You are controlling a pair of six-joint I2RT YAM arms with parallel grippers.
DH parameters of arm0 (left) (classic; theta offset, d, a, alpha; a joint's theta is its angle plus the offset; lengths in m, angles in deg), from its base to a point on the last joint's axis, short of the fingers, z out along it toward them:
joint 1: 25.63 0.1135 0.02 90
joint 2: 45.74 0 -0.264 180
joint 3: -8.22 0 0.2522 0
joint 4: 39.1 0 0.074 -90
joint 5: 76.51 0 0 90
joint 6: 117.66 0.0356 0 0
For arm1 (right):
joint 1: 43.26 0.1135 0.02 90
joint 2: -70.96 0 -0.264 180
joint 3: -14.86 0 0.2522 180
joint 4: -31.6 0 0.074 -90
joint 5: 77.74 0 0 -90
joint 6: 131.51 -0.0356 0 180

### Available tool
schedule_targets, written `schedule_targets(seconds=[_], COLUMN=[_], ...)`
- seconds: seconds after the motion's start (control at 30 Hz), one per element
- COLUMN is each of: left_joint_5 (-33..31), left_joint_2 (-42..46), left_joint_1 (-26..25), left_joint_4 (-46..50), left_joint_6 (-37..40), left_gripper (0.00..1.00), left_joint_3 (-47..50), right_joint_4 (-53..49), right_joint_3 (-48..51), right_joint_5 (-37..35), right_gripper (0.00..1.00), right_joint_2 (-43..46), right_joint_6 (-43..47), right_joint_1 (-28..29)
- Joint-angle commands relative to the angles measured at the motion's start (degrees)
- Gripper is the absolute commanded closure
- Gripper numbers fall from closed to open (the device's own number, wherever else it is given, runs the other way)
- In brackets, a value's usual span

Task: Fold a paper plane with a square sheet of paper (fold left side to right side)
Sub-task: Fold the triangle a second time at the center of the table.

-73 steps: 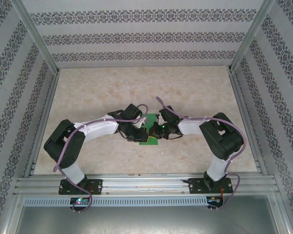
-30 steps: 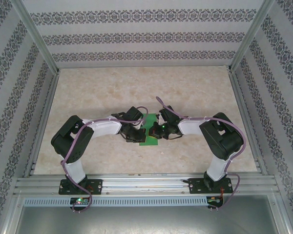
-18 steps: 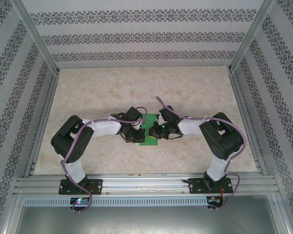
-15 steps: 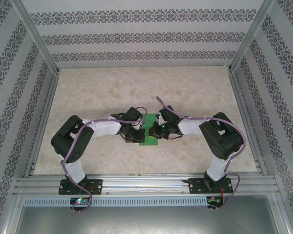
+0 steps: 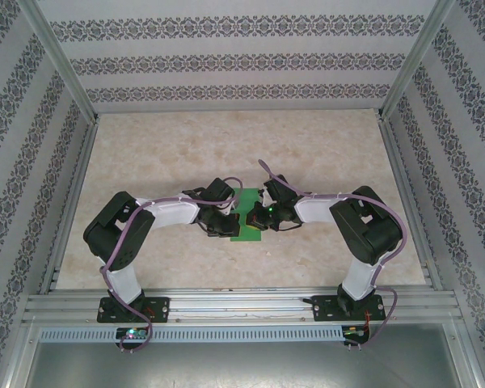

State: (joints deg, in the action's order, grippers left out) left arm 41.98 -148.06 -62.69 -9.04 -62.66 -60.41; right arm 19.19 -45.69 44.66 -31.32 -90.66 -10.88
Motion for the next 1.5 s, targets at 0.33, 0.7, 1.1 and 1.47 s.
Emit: schedule_targets(seconds=[0.33,0.7,1.1,1.47], left_joint_5=[-2.5,-2.3,-2.6,-3.4], left_joint_2=[-1.7,-2.3,-3.0,-3.7], left_joint_1=[0.8,0.8,0.8,0.8], left_joint_4=[1.1,1.5,2.6,4.5], left_joint_6=[-0.3,-0.3,-0.5,-1.6], left_gripper=[0.99,0.99,0.99,1.00], left_joint_3=[2.5,2.0,1.4,1.1], right_joint_4=[3.3,4.2,3.8,-1.0], right_joint_3=[3.1,0.6,-0.6,-0.6], right_joint_5=[-1.7,-1.1,-0.8,-4.5], right_gripper=[1.00,1.00,1.00,1.00], right_joint_2=[5.0,1.2,-0.4,-1.5], right_joint_6=[0.9,1.0,1.6,4.1], right_joint_1=[0.8,2.5,2.6,2.5])
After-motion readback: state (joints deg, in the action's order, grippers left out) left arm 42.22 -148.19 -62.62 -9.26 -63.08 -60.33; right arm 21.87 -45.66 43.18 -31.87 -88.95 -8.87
